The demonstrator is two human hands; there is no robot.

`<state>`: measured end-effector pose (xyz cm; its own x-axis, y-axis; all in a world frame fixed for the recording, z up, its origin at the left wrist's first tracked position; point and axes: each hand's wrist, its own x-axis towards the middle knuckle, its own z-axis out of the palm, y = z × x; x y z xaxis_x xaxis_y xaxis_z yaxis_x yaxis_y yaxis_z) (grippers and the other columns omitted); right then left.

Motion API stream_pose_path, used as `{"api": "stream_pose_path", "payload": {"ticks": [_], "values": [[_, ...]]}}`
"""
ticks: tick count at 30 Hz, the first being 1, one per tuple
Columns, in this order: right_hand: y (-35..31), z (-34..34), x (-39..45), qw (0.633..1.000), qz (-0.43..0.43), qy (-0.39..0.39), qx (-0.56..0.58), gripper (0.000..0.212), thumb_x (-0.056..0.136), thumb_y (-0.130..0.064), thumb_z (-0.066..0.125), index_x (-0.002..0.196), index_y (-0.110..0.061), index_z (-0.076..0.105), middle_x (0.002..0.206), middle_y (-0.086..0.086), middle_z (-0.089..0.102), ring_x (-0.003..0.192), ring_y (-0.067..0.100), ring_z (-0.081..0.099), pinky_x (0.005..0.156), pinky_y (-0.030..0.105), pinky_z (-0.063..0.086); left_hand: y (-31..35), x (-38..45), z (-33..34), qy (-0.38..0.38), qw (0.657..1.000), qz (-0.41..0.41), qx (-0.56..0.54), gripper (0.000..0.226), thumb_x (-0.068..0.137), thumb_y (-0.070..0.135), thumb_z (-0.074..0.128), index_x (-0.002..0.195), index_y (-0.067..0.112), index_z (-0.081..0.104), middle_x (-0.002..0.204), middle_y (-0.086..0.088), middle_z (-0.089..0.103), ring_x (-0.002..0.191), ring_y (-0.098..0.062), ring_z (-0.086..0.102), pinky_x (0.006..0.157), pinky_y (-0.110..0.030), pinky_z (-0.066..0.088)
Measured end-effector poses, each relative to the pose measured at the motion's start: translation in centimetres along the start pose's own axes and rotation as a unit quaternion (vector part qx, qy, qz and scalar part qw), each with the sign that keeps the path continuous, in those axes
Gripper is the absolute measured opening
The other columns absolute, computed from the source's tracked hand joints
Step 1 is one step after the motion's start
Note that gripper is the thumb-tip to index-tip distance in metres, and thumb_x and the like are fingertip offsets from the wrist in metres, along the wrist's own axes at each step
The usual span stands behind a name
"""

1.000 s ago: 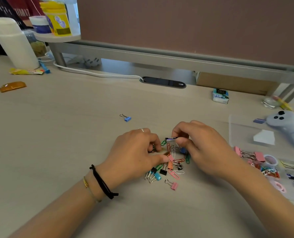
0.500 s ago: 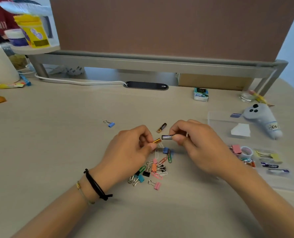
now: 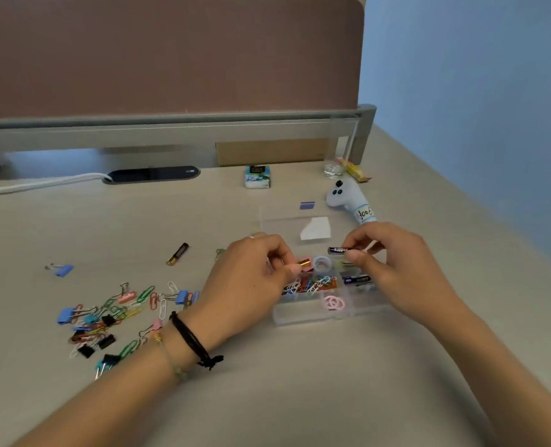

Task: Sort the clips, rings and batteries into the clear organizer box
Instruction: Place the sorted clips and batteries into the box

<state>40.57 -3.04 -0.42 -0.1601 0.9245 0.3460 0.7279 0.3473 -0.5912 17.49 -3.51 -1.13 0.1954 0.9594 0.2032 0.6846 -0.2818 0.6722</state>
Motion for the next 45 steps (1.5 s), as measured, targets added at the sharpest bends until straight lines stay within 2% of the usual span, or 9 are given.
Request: {"api": "stream_pose_path", "payload": {"ticks": [3, 7, 11, 15, 19, 26, 31, 39, 45], "values": [[2.6, -1.0, -0.7, 0.999, 0.028, 0.005, -0.020, 0.017, 0.085, -0.014, 0.074, 0.085, -0.030, 0.068, 0.089, -0.014, 0.067, 0.089, 0.008, 0.059, 0.082, 0.039, 0.051, 1.1, 0.6, 1.3, -0.014, 1.000, 0.009, -0.007, 0.007, 0.088, 0.033, 0.072, 0.082, 0.029, 0.070, 0.078, 0.012, 0.065, 0.070, -0.002, 0.054, 0.064, -0.024, 0.047], [4.4, -1.4, -1.2, 0.999, 0.037, -0.010, -0.036, 0.020, 0.082, -0.017, 0.077, 0.082, -0.035, 0.067, 0.090, -0.012, 0.064, 0.090, 0.014, 0.057, 0.082, 0.042, 0.050, 2.3, 1.7, 2.6, -0.023, 0.999, 0.032, 0.002, 0.008, 0.087, 0.035, 0.073, 0.081, 0.030, 0.070, 0.073, 0.012, 0.064, 0.063, -0.003, 0.052, 0.062, -0.028, 0.049], [5.0, -1.1, -1.3, 0.998, 0.026, -0.038, -0.050, 0.016, 0.080, -0.019, 0.077, 0.084, -0.034, 0.071, 0.093, -0.013, 0.061, 0.094, 0.015, 0.054, 0.085, 0.037, 0.046, 3.5, 2.6, 3.9, -0.029, 0.999, 0.041, 0.018, 0.008, 0.086, 0.035, 0.073, 0.079, 0.031, 0.070, 0.070, 0.013, 0.062, 0.062, -0.003, 0.051, 0.063, -0.031, 0.050], [5.3, -0.9, -1.2, 0.998, 0.025, -0.005, -0.053, 0.011, 0.081, -0.021, 0.076, 0.084, -0.032, 0.075, 0.093, -0.013, 0.062, 0.094, 0.011, 0.053, 0.082, 0.029, 0.042, 4.3, 3.2, 5.1, -0.036, 0.998, 0.043, 0.038, 0.009, 0.085, 0.036, 0.073, 0.079, 0.031, 0.070, 0.071, 0.013, 0.062, 0.065, -0.004, 0.053, 0.062, -0.030, 0.049], [5.5, -0.9, -1.3, 0.997, 0.047, 0.047, -0.039, 0.013, 0.085, -0.018, 0.071, 0.085, -0.030, 0.075, 0.087, -0.012, 0.064, 0.086, 0.011, 0.056, 0.079, 0.035, 0.048, 5.3, 3.6, 6.1, -0.044, 0.994, 0.052, 0.082, 0.011, 0.086, 0.040, 0.072, 0.081, 0.031, 0.069, 0.072, 0.013, 0.063, 0.071, -0.004, 0.055, 0.063, -0.029, 0.048], [5.3, -0.9, -1.5, 0.998, 0.044, 0.047, -0.013, 0.015, 0.086, -0.015, 0.066, 0.089, -0.026, 0.075, 0.087, -0.012, 0.066, 0.088, 0.011, 0.058, 0.080, 0.037, 0.051, 5.8, 4.6, 7.9, -0.040, 0.991, 0.058, 0.117, 0.013, 0.082, 0.042, 0.074, 0.079, 0.031, 0.068, 0.076, 0.012, 0.062, 0.073, -0.004, 0.055, 0.061, -0.028, 0.044], [5.5, -0.9, -1.7, 0.996, 0.043, 0.075, -0.002, 0.017, 0.085, -0.015, 0.063, 0.088, -0.028, 0.074, 0.084, -0.012, 0.067, 0.086, 0.009, 0.057, 0.076, 0.035, 0.049, 6.0, 5.1, 8.7, -0.037, 0.989, 0.071, 0.123, 0.019, 0.078, 0.045, 0.078, 0.082, 0.030, 0.067, 0.076, 0.011, 0.063, 0.076, -0.006, 0.056, 0.063, -0.028, 0.046], [3.4, -0.1, -1.3, 0.996, 0.008, 0.080, 0.024, 0.017, 0.085, -0.015, 0.063, 0.089, -0.028, 0.073, 0.087, -0.014, 0.067, 0.086, 0.008, 0.058, 0.077, 0.037, 0.050, 4.5, 4.2, 5.9, -0.016, 0.989, 0.074, 0.127, 0.020, 0.079, 0.048, 0.077, 0.088, 0.035, 0.067, 0.078, 0.015, 0.062, 0.071, -0.002, 0.054, 0.061, -0.027, 0.045], [-1.5, 1.7, 1.1, 0.997, -0.052, 0.045, 0.034, 0.020, 0.086, -0.009, 0.065, 0.091, -0.026, 0.075, 0.089, -0.017, 0.067, 0.089, 0.004, 0.060, 0.079, 0.031, 0.052, 1.1, 2.8, 0.6, 0.021, 0.990, 0.024, 0.137, 0.014, 0.081, 0.040, 0.076, 0.090, 0.034, 0.067, 0.080, 0.016, 0.061, 0.074, -0.005, 0.057, 0.064, -0.030, 0.049]]}}
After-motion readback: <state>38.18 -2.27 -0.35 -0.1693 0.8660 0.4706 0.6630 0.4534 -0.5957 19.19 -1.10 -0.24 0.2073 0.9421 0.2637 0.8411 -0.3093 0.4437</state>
